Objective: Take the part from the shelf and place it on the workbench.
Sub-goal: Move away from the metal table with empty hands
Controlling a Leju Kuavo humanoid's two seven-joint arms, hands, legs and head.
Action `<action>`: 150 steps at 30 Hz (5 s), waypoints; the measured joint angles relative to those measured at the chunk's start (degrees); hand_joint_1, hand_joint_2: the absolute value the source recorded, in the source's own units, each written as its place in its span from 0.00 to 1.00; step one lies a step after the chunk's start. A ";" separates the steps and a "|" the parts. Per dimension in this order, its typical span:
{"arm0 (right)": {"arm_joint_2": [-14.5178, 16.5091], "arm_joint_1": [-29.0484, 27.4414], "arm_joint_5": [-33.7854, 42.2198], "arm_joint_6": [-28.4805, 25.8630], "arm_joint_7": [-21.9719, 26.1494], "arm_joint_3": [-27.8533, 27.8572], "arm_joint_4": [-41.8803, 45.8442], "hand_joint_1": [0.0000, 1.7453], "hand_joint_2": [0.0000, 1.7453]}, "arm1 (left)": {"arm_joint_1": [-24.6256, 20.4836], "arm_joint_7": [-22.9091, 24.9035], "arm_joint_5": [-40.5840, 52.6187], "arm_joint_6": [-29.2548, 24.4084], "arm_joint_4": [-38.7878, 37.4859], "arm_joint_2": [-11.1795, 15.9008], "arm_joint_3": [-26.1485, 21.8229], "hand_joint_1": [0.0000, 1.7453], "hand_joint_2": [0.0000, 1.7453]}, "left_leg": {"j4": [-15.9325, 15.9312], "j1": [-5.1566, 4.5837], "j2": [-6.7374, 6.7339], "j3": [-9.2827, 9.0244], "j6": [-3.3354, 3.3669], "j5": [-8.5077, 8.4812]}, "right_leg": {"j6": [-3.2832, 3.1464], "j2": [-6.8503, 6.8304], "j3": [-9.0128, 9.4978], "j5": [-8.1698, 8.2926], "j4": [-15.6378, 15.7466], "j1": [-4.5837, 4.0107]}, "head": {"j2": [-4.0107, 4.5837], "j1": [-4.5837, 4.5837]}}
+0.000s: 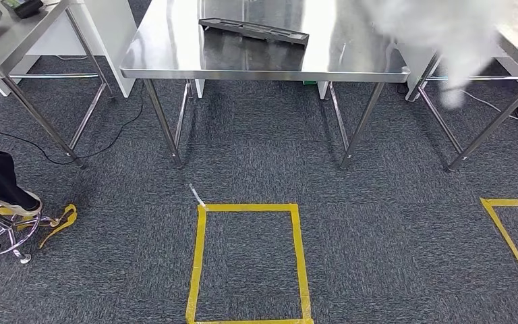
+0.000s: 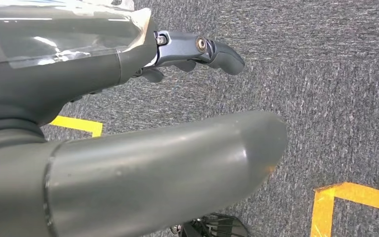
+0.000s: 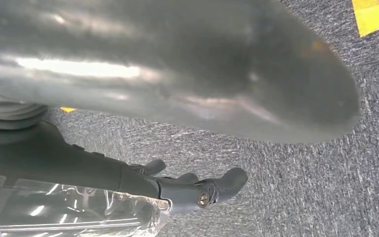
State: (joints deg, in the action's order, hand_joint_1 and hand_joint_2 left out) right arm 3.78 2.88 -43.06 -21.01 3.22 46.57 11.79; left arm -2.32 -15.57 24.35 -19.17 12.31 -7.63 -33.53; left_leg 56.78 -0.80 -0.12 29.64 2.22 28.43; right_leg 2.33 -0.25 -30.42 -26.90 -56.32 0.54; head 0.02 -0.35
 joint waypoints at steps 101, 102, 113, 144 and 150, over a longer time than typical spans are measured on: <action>0.91 0.66 -3.77 0.44 -1.83 1.36 2.42 0.00 0.00 | -0.61 2.79 4.59 1.17 2.99 -1.20 -3.96 0.00 0.00 | 0.35 0.77 -0.41 4.62 0.41 -4.25 | 1.24 0.14 4.45 -4.16 -0.69 -0.04 | 0.00 0.73; 0.90 0.71 -3.79 0.44 -1.76 1.44 2.42 0.00 0.00 | -0.65 2.72 4.63 1.15 2.99 -1.19 -3.97 0.00 0.00 | 0.39 0.69 -0.41 4.70 0.08 -4.58 | 0.80 0.21 5.34 -4.00 0.99 -0.21 | 0.00 0.72; 0.98 0.61 -3.93 0.44 -1.69 1.72 2.42 0.00 0.00 | -0.53 2.61 4.72 1.05 2.92 -1.01 -4.19 0.00 0.00 | 13.89 1.43 0.01 6.92 -2.50 4.42 | -1.95 -0.05 0.42 0.06 0.79 0.35 | 0.00 0.35; 1.04 0.54 -1.68 1.05 1.35 4.40 2.64 0.00 0.00 | -0.55 0.58 4.84 1.05 2.84 -1.50 -5.27 0.00 0.00 | -0.97 1.38 -0.71 0.80 1.06 -1.61 | 1.38 0.16 -8.86 -5.46 -16.50 1.21 | 0.00 1.24; 1.35 0.71 -1.44 1.10 1.90 5.31 2.89 0.00 0.00 | -0.69 0.84 5.43 1.13 2.97 -1.48 -5.39 0.00 0.00 | 0.31 1.91 -1.48 1.02 -1.68 -0.93 | 2.41 -0.27 -0.03 -1.05 -0.91 1.56 | 0.00 1.57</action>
State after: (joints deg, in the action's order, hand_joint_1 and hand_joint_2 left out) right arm 5.13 3.60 -44.50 -19.91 5.11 51.87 14.68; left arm -3.01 -14.74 29.78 -18.04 15.28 -9.11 -38.93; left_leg 57.09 1.11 -1.60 30.66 0.54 27.49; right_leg 4.74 -0.52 -30.44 -27.95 -57.22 2.10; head 0.02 1.22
